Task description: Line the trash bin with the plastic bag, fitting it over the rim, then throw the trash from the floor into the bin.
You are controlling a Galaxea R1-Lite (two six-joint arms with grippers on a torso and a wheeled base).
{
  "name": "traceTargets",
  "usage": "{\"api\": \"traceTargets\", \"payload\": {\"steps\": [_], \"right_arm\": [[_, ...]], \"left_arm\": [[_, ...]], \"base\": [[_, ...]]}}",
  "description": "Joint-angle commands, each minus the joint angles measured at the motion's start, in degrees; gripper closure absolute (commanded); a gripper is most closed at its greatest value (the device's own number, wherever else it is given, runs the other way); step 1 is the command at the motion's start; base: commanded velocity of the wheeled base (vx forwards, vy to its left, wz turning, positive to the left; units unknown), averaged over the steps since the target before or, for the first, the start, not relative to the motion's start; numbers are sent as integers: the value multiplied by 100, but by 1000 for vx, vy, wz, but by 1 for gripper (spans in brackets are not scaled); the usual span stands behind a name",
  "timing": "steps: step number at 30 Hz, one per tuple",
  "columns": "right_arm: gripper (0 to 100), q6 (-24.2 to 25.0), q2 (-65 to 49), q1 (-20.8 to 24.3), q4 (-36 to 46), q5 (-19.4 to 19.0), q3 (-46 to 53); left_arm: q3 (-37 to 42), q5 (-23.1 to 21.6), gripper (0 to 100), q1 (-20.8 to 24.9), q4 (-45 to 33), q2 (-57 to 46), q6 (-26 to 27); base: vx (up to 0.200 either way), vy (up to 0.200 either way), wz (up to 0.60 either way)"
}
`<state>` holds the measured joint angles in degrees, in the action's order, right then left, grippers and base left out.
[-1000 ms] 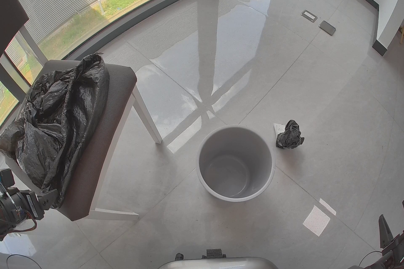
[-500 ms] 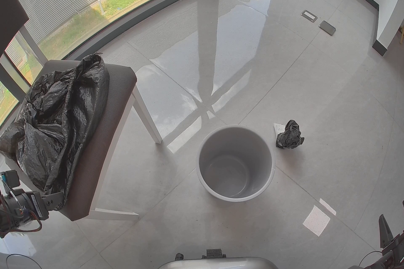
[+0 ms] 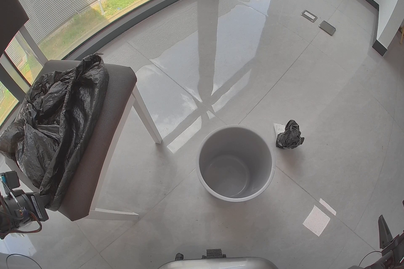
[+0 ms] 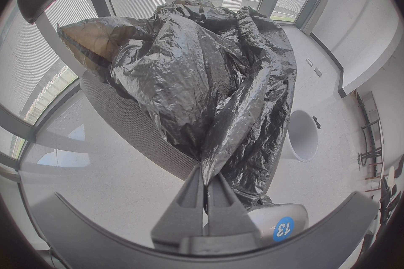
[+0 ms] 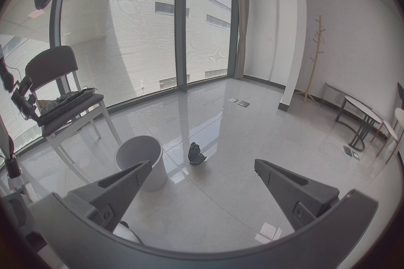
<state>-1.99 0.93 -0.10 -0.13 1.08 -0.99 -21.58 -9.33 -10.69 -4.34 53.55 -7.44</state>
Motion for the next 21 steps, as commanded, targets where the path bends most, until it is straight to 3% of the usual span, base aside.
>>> {"api": "traceTargets", "payload": {"steps": [1, 6, 12, 14, 15, 16, 17, 21], "right_arm": [[0, -346, -93, 1, -39, -293, 99], [0, -329, -93, 10, -39, -302, 99], [0, -293, -93, 1, -118, -346, 99], [0, 392, -22, -25, -426, -618, -622], [0, 480, 4, -34, -444, -653, -719], [0, 1245, 347, -148, -426, -1058, -1721], [0, 1306, 681, -166, -268, -1163, -1967], [0, 629, 1753, -140, -180, -1242, -1861]], "left_arm": [[-233, -157, 100, 261, 12, -592, 23], [-787, -166, 100, 964, 3, -934, 23], [-927, -157, 100, 1403, 12, -943, 32], [-998, -175, 100, 1579, 38, -934, 41], [-1006, -175, 100, 1596, 38, -934, 41], [-1121, -175, 100, 1834, 135, -934, 41], [-1200, -201, 100, 1948, 205, -934, 41], [-1490, -324, 100, 2326, 355, -811, 207]], "base": [[0, 0, 0], [0, 0, 0], [0, 0, 0], [0, 0, 0], [0, 0, 0], [0, 0, 0], [0, 0, 0], [0, 0, 0]]}}
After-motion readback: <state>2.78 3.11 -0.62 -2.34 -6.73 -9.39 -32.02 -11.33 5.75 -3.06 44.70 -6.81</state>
